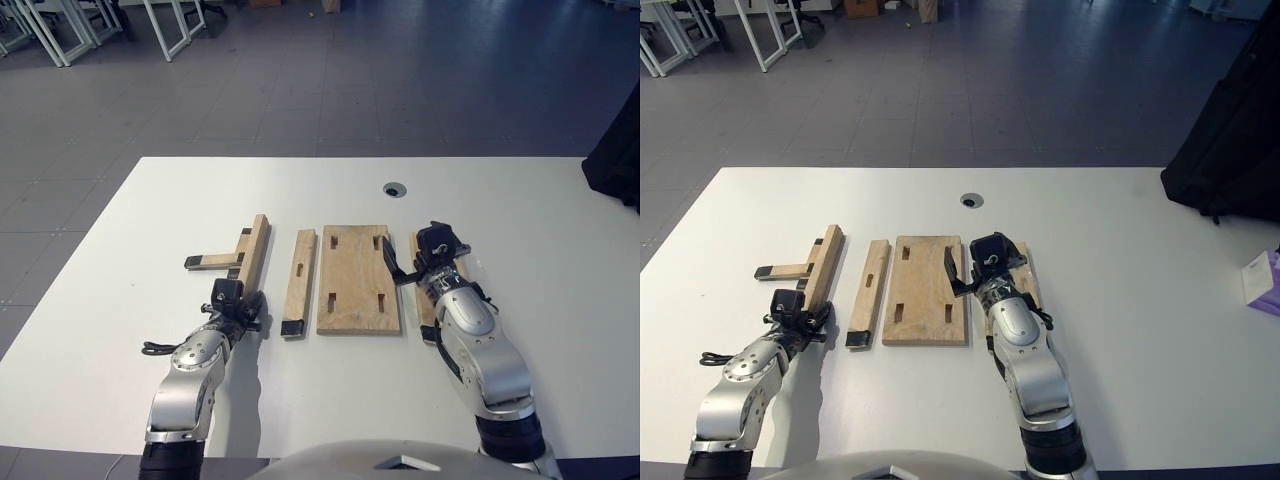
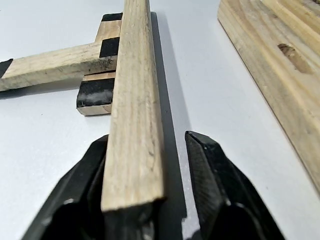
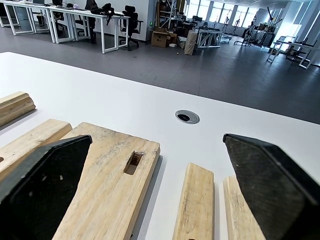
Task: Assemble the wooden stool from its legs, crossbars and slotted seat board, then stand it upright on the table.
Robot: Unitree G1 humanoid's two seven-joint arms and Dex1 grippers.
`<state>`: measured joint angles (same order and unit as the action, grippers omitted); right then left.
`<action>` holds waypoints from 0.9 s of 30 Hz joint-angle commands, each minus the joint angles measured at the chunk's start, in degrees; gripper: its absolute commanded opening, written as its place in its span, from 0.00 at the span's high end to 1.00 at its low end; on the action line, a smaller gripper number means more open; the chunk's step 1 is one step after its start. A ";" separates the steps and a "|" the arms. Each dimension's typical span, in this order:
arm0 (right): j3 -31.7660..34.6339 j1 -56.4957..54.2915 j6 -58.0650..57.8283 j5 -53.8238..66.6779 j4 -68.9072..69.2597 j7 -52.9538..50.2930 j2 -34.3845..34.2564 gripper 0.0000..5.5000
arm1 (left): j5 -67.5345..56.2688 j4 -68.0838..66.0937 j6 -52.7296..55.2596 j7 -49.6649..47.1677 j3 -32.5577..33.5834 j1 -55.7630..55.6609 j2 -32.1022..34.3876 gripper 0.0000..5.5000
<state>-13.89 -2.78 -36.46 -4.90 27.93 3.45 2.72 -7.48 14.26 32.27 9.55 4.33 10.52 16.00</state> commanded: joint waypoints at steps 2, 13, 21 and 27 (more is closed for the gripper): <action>1.94 -1.67 -0.82 0.82 -0.77 0.80 0.31 0.12 | 1.72 0.76 0.53 -2.93 -0.66 -5.62 -2.02 0.77; 28.71 -18.88 -17.29 33.58 -5.75 5.03 -9.57 0.00 | -9.51 9.32 -2.96 5.69 -3.83 -18.33 -9.14 0.80; 40.93 -27.39 -30.33 83.69 -15.74 -9.18 -11.78 0.00 | -13.41 4.77 -7.40 13.35 -5.94 -20.43 -9.74 0.80; 36.04 -25.35 -30.54 91.40 -18.49 -18.08 -5.75 0.00 | -13.65 10.47 -6.92 13.05 -7.12 -23.83 -9.04 0.80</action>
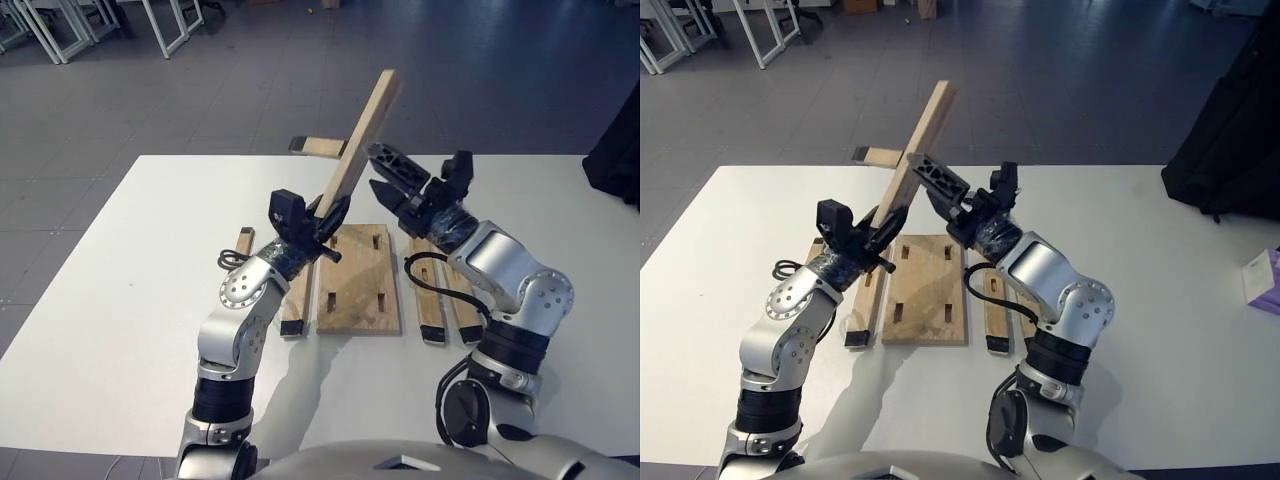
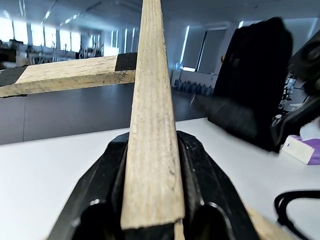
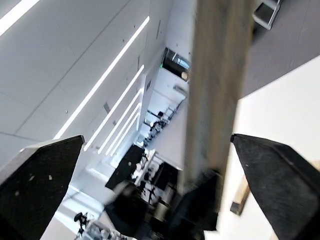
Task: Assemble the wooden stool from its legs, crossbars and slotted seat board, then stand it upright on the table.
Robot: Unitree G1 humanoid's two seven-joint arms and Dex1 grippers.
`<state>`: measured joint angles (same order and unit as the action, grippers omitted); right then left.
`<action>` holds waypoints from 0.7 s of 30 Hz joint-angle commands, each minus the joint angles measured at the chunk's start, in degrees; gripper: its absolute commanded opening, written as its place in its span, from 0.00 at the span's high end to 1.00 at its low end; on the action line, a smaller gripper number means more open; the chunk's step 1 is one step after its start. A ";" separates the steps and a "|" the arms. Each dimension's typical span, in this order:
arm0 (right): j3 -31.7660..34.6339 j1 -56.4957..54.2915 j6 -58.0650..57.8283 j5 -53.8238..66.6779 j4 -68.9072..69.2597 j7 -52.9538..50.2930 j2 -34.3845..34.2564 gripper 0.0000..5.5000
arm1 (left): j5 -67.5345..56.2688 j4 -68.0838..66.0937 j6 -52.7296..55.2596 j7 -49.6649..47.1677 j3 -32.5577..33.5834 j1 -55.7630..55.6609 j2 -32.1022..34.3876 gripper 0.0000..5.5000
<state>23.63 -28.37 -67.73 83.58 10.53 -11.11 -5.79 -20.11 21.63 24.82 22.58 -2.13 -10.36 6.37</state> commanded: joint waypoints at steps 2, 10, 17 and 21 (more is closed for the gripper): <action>-2.72 0.24 1.73 3.46 -1.54 -4.50 4.08 0.00 | -1.18 4.60 1.10 0.02 -1.44 -3.77 0.85 0.80; -6.64 -2.75 5.56 7.71 -2.54 -5.45 8.26 0.00 | -0.25 5.46 0.90 0.02 -4.70 -2.05 2.29 0.80; -10.73 -3.58 9.48 15.30 -2.00 -7.41 10.12 0.00 | 0.60 3.80 -0.58 0.26 -5.44 -1.60 2.88 0.80; -12.00 -4.43 10.98 17.23 -3.01 -7.45 12.28 0.13 | 0.70 4.21 -0.70 0.71 -6.44 -0.29 3.45 0.80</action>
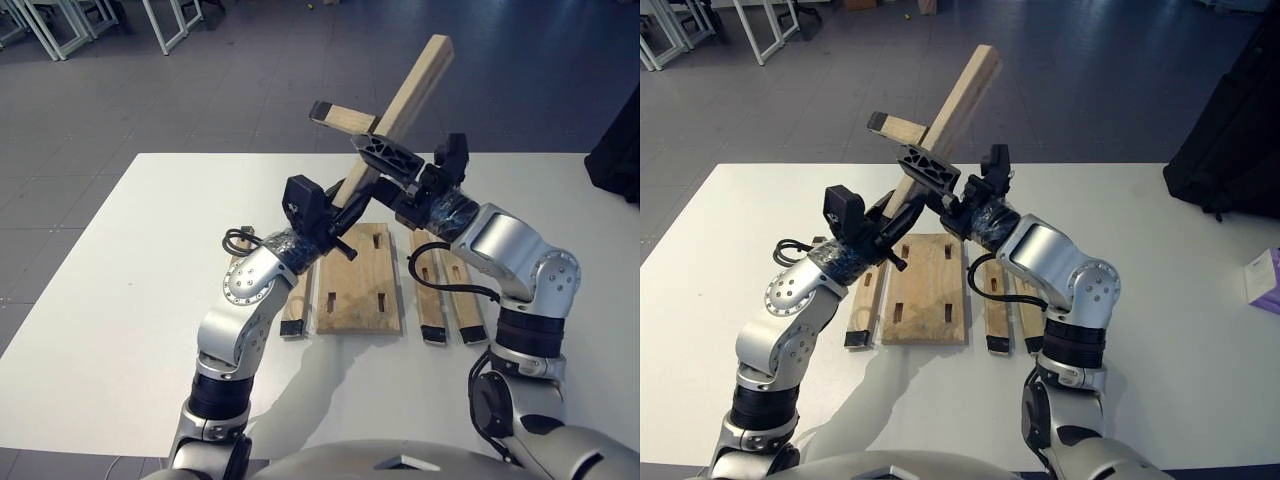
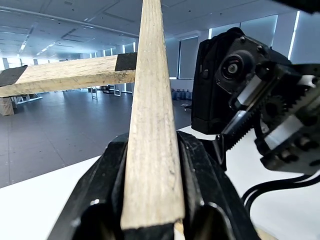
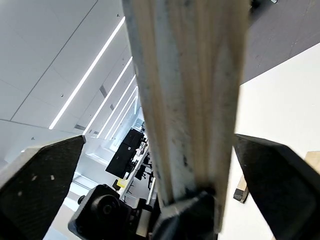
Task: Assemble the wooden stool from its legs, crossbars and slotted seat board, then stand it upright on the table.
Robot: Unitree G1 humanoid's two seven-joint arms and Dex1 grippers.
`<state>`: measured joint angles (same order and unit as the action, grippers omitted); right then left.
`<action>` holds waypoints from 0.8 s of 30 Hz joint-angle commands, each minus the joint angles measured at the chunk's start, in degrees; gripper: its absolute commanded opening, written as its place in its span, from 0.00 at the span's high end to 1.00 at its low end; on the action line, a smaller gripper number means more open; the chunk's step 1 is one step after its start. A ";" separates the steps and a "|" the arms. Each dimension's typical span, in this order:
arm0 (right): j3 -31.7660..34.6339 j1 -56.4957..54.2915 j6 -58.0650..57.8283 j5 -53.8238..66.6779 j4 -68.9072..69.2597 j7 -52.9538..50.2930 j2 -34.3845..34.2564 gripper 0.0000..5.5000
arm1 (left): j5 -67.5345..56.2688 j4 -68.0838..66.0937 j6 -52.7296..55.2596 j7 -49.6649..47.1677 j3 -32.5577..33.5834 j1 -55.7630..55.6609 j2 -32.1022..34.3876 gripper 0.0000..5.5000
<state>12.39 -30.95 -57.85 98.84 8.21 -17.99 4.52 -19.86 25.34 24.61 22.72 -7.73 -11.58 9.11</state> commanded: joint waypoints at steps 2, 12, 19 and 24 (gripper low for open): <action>-1.31 -2.40 1.69 2.89 -1.10 -0.54 2.97 0.20 | 0.52 0.37 -0.57 0.76 -1.09 1.01 0.91 0.80; -5.13 -3.11 4.31 10.01 0.08 -3.54 5.71 0.55 | 0.69 -0.50 -1.41 2.48 -2.49 3.29 2.97 0.80; -5.75 -1.86 5.61 13.99 -0.36 -6.14 8.97 0.60 | 1.57 0.44 -3.05 6.06 -4.63 5.11 7.12 0.73; -5.98 -0.46 6.16 14.06 -0.25 -5.84 10.94 0.63 | 2.06 -1.30 -4.15 7.89 -1.27 4.69 10.76 0.59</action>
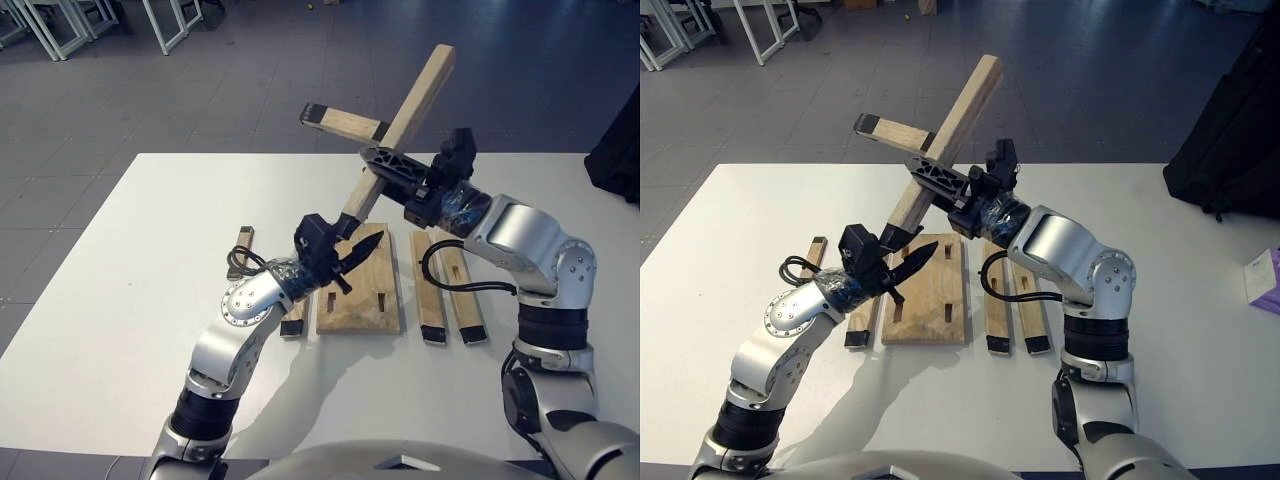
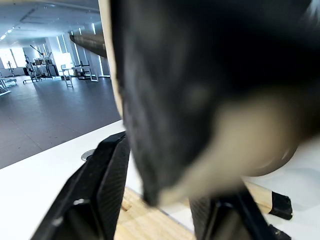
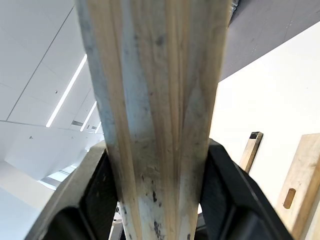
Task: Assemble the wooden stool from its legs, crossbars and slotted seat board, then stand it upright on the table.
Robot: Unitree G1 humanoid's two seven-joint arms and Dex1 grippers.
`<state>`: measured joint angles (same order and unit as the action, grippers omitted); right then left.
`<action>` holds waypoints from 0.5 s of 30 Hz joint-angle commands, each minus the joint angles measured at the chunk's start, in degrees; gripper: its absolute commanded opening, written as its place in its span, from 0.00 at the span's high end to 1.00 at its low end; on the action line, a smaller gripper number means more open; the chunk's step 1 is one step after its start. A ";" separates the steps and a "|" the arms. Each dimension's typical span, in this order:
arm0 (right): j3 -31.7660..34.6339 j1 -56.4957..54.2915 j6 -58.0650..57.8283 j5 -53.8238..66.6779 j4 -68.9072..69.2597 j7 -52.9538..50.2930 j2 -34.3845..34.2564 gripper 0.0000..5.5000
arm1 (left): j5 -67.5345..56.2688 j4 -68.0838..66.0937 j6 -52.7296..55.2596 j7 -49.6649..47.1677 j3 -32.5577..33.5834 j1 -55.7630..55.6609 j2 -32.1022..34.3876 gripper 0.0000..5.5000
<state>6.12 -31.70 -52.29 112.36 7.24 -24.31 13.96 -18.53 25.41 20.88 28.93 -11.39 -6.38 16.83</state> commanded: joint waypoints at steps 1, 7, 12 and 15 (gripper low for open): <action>0.47 0.52 0.82 0.49 0.68 0.56 2.16 0.63 | 0.13 -1.62 -0.22 2.80 3.81 -0.17 4.60 0.56; 2.92 1.78 2.64 -3.01 1.10 3.23 6.24 0.63 | 7.98 -3.37 1.10 7.89 1.47 -2.55 15.32 0.44; 4.99 3.01 6.38 -11.27 3.68 9.22 6.62 0.63 | 20.15 -4.39 0.49 12.35 -7.61 -7.18 21.52 0.44; 4.60 3.26 6.31 -14.25 4.39 11.93 6.97 0.63 | 23.08 -4.68 1.00 13.26 -9.07 -8.18 22.14 0.44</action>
<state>10.61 -28.27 -46.28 99.76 10.50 -13.62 20.41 3.51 21.03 21.54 41.34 -19.63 -13.82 38.33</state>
